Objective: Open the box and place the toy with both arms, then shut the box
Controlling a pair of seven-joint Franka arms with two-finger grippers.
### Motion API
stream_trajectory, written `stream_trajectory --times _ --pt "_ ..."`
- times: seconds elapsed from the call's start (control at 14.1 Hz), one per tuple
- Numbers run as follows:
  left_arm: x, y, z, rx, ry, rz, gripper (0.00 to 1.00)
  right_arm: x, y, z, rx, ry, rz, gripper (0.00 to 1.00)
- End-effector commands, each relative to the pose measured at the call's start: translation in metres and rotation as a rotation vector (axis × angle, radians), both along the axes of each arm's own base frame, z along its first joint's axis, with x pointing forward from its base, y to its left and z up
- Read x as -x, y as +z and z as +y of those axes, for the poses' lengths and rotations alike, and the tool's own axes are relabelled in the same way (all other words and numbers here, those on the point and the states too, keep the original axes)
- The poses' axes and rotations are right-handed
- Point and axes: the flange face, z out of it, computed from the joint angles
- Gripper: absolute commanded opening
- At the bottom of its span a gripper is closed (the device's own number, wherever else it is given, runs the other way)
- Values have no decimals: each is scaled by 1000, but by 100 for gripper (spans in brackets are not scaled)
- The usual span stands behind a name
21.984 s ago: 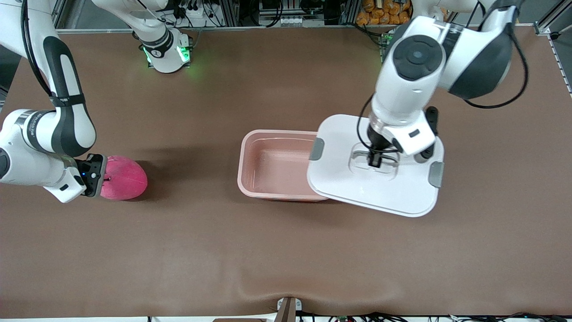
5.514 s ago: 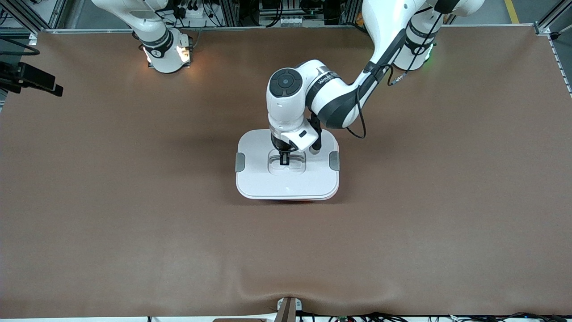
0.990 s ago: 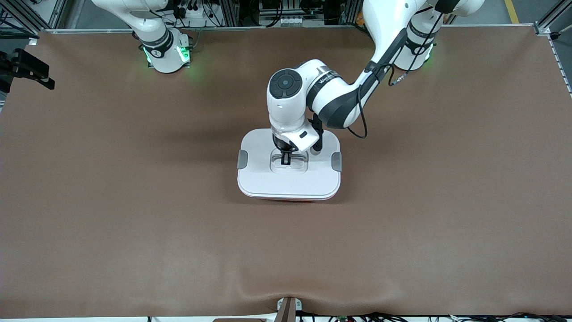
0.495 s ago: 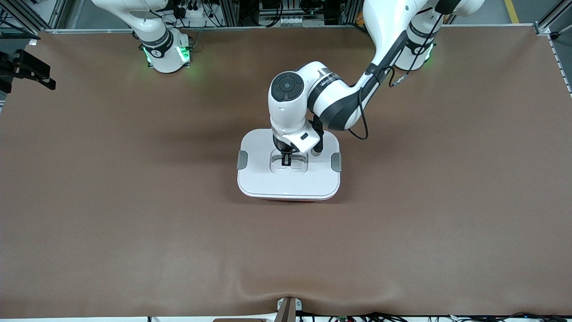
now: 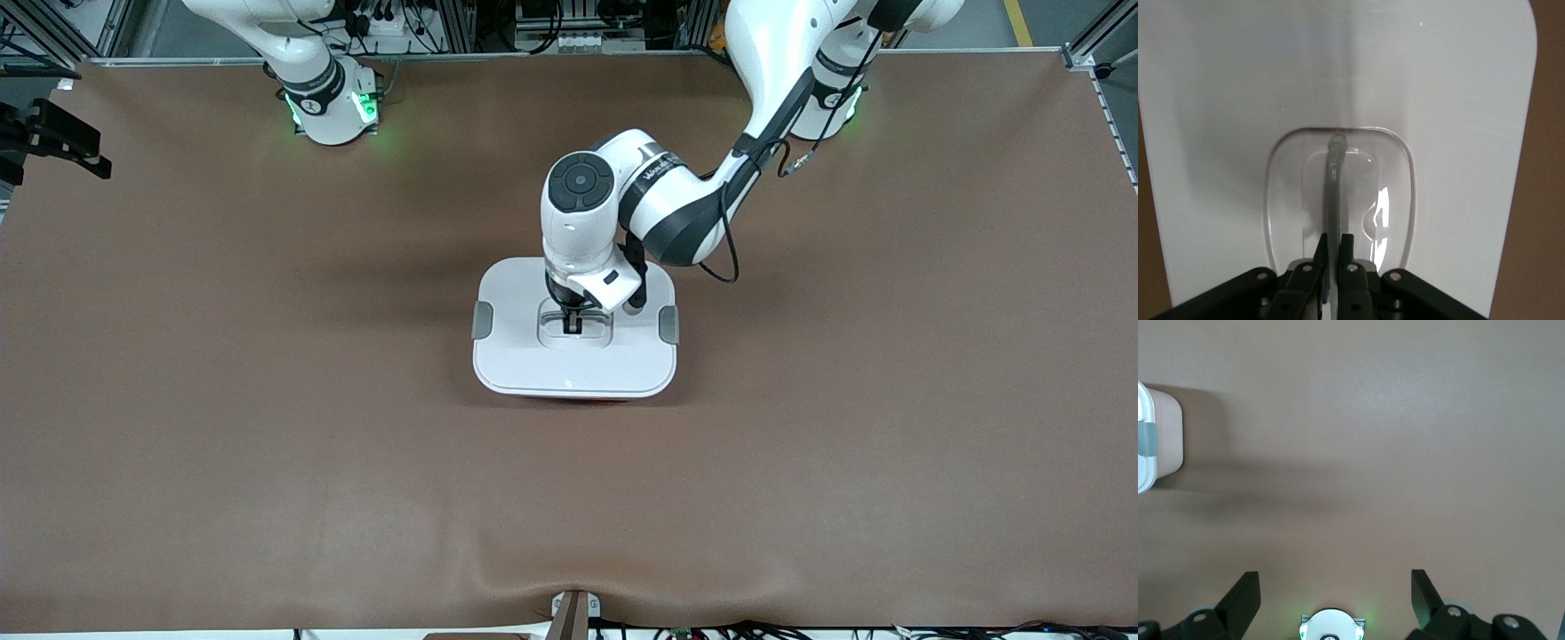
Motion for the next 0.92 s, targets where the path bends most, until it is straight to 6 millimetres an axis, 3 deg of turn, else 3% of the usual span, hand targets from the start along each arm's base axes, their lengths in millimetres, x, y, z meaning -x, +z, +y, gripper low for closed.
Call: stream_trajectory --times 0.0,0.35,0.42,0.57,0.64,0.85 --pt "0 -12 -4 3 -6 13 0 8 3 -1 -18 -4 -5 100" --pt "4 -17 -6 -3 -3 20 0 8 3 -1 -18 -4 -5 100" --pt "4 -17 -6 -3 -5 20 20 8 3 -1 -18 -4 -7 100" --pt "3 -15 -6 -2 -13 16 84 8 3 -1 -18 -4 -7 100" --pt "4 -13 -7 -5 -19 11 100 8 3 -1 -18 -2 -7 100" --pt "2 10 -4 8 -16 -7 100 8 3 0 -19 -2 -7 100"
